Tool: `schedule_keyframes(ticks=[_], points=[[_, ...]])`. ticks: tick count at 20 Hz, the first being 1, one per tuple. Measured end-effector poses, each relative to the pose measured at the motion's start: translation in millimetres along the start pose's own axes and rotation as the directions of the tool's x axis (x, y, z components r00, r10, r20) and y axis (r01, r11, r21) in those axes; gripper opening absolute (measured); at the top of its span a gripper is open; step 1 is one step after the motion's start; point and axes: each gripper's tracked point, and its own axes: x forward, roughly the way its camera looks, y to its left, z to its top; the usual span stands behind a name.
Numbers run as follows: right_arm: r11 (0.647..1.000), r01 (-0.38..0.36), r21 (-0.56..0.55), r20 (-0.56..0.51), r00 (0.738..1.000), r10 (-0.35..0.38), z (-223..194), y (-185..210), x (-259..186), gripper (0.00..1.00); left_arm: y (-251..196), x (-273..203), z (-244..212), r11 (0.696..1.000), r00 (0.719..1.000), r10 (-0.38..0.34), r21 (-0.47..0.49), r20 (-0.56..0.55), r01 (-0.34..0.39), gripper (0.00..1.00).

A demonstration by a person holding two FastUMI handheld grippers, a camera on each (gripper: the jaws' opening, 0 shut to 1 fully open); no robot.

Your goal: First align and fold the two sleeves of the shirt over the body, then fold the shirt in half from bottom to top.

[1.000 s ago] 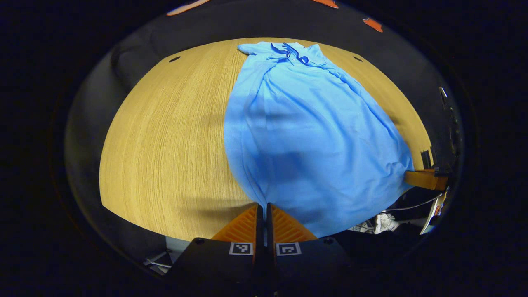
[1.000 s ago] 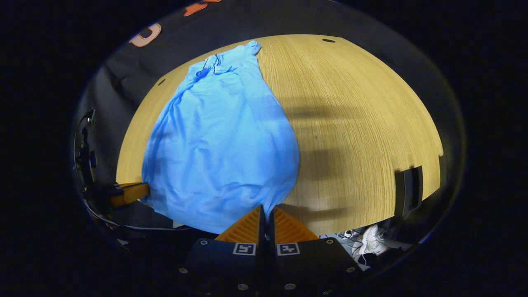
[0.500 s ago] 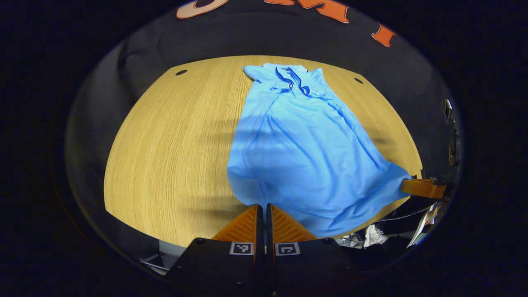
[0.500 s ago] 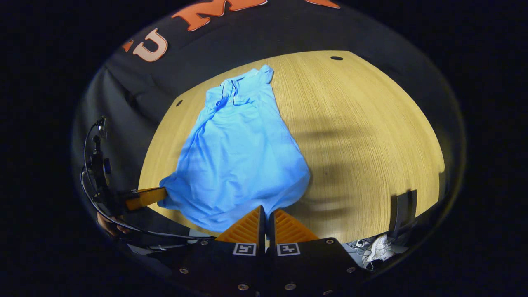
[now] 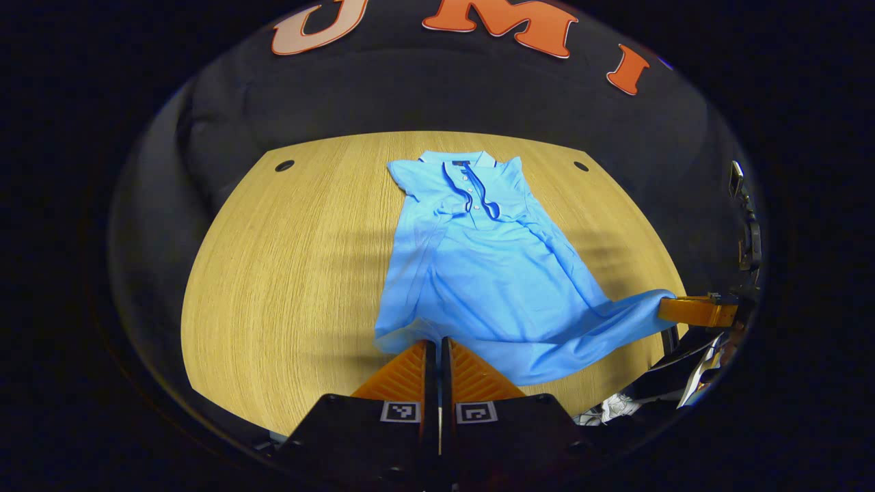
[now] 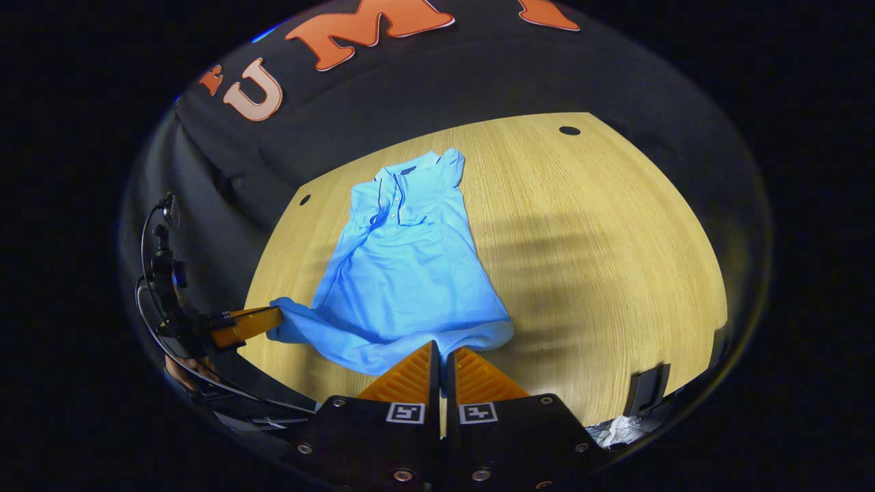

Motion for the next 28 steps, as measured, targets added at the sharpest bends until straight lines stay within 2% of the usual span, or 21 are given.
schedule_keyframes(ticks=[9, 16, 23, 28], points=[[0.998, 0.056, -0.032, 0.072, 0.996, -0.054, 77, -3, 8, 0.04, 37, 20, 70, 0.995, 0.997, 0.030, 0.094, 0.068, -0.037, 0.05], [0.997, 0.071, 0.008, 0.069, 0.995, -0.072, 122, -2, 34, 0.04, 59, 48, 126, 0.999, 0.996, -0.011, 0.043, 0.091, 0.008, 0.05], [0.996, 0.092, 0.016, 0.084, 0.992, -0.093, 171, -3, 66, 0.04, 78, 96, 178, 0.999, 0.992, -0.049, 0.014, 0.115, 0.048, 0.05], [0.995, 0.102, 0.001, 0.128, 0.986, -0.102, 221, -1, 91, 0.04, 91, 126, 226, 0.998, 0.987, -0.061, -0.007, 0.151, 0.063, 0.05]])
